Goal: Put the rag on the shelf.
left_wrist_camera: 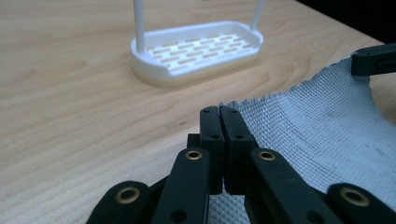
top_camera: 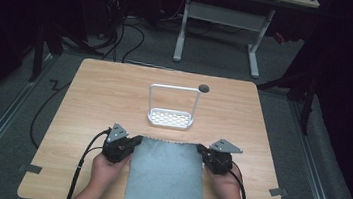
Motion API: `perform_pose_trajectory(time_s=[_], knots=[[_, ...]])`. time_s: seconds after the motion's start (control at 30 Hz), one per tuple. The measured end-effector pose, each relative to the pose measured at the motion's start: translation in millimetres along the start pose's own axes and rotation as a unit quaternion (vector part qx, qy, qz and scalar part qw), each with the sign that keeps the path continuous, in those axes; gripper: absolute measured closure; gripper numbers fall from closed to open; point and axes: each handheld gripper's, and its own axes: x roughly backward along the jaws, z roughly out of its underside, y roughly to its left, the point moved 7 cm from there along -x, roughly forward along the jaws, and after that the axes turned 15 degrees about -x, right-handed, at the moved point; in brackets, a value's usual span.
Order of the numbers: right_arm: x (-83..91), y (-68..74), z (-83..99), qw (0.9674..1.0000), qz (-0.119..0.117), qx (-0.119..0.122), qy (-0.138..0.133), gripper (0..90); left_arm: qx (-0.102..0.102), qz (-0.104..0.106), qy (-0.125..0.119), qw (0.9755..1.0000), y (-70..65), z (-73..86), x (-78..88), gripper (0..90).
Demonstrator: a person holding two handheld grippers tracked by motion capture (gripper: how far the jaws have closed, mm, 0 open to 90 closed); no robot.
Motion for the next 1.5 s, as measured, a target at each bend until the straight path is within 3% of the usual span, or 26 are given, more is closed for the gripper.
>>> perform_pose_trajectory(time_s=[0.27,0.33,0.63,0.87,1.03,1.4,1.5], knots=[[16.5,4.3,-16.1,0.9992,-0.010,-0.003,-0.039,88.9,0.009,-0.001,-0.038,0.9993,2.0,-18.3,14.2,89.2],[26.9,8.0,-27.9,0.9980,-0.018,-0.003,-0.060,88.9,0.005,-0.005,-0.045,0.9990,1.9,-25.2,18.4,89.2],[50.1,17.7,-55.8,0.9936,-0.036,0.009,-0.107,88.9,-0.004,-0.018,-0.079,0.9967,2.2,-55.4,36.3,89.4],[65.0,20.5,-85.1,0.9892,-0.044,0.003,-0.140,89.0,-0.007,-0.024,-0.116,0.9930,11.0,-86.0,49.7,89.4],[75.9,23.2,-111.2,0.9851,-0.046,0.004,-0.166,89.0,-0.020,-0.034,-0.138,0.9897,22.2,-112.4,58.7,89.4],[92.2,28.4,-157.2,0.9776,-0.043,0.013,-0.205,89.0,-0.054,-0.058,-0.162,0.9837,39.1,-159.3,65.0,89.5],[90.6,27.2,-164.3,0.9785,-0.039,0.013,-0.202,89.0,-0.058,-0.061,-0.156,0.9841,42.5,-163.9,63.3,89.5]])
